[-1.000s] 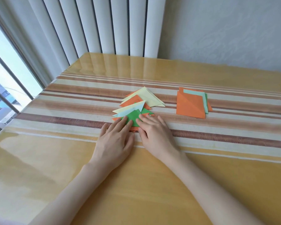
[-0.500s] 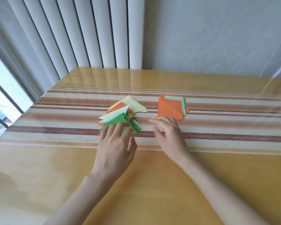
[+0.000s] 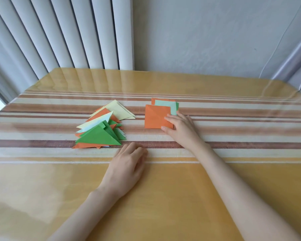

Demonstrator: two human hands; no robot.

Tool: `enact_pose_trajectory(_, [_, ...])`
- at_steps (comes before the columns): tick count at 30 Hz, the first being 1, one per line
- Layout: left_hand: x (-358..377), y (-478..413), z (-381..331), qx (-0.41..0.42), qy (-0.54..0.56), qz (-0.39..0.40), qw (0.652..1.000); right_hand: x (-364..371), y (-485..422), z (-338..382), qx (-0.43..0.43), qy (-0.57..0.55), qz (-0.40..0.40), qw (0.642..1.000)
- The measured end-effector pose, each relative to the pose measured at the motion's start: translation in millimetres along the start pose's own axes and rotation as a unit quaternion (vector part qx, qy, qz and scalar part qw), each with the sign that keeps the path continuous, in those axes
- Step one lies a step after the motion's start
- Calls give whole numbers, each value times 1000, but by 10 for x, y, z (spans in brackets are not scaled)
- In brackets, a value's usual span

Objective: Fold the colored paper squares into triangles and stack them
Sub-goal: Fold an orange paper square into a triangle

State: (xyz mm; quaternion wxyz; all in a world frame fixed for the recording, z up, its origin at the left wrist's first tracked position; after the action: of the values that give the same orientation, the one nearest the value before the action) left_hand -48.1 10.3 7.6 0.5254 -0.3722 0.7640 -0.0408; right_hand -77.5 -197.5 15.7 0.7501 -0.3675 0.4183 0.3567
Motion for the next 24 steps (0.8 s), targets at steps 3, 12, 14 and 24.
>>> enact_pose_trajectory(3, [-9, 6, 4, 12, -1, -8, 1000, -11, 27, 62, -64, 76, -37, 994])
enact_pose_trajectory(12, [-217, 12, -30, -76, 127, -96, 984, -399, 468, 207, -83, -154, -222, 959])
enact_pose_trajectory(14, [-268, 1, -18, -168, 210, -122, 955, -480, 563, 255, -8, -339, -155, 928])
enact_pose_trajectory(24, [-262, 3, -146, -363, 441, -49, 819, -407, 998, 393, 140, -513, 23, 846])
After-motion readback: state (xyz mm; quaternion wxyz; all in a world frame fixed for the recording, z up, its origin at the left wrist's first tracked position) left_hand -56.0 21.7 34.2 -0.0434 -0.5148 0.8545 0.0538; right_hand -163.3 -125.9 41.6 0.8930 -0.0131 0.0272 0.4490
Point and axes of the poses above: each hand's wrist, its own y-axis away from the middle knuckle, its own x-axis out of the palm, z = x × y, the point moved 5 cm from there along -y, towards the middle knuckle, and after that the axes turned 9 degrees about -z, right-handed, at the moved point
